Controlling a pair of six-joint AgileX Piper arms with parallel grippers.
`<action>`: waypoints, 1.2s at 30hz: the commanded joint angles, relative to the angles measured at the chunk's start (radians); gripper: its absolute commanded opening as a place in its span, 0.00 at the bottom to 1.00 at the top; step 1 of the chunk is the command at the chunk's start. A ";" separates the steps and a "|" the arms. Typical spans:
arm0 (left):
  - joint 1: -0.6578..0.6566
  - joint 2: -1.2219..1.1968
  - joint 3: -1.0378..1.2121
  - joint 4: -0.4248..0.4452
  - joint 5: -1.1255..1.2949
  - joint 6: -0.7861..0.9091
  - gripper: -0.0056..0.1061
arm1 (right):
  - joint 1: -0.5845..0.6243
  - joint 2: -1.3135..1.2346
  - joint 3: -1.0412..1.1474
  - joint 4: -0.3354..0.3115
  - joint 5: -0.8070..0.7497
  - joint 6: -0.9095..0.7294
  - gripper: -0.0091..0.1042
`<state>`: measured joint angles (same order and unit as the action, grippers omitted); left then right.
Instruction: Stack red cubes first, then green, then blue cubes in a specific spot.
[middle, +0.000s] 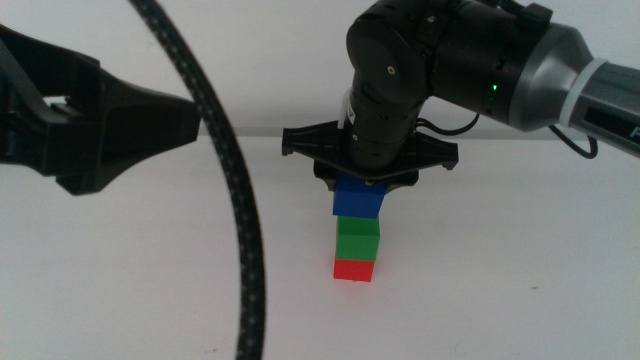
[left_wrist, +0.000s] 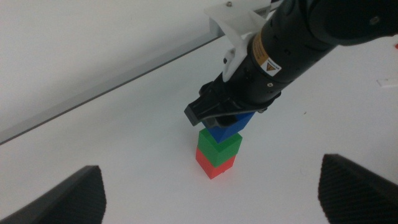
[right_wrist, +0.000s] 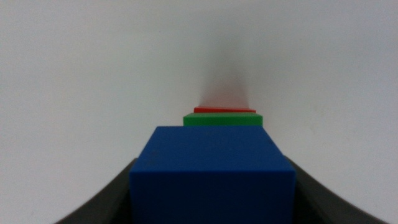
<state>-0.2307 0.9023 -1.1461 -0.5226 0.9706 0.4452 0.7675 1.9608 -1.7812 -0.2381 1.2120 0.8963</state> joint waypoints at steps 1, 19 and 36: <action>0.001 -0.002 0.003 -0.007 -0.014 -0.001 0.87 | 0.001 -0.010 0.003 -0.024 0.106 -0.002 0.15; 0.001 -0.002 0.003 -0.007 -0.014 -0.001 0.87 | -0.019 0.017 0.003 -0.002 0.106 -0.049 0.15; 0.001 -0.002 0.003 -0.007 -0.017 -0.001 0.87 | -0.041 0.046 0.003 0.060 0.106 -0.081 0.15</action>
<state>-0.2307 0.9023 -1.1461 -0.5226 0.9706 0.4452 0.7340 2.0096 -1.7792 -0.1805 1.2129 0.8239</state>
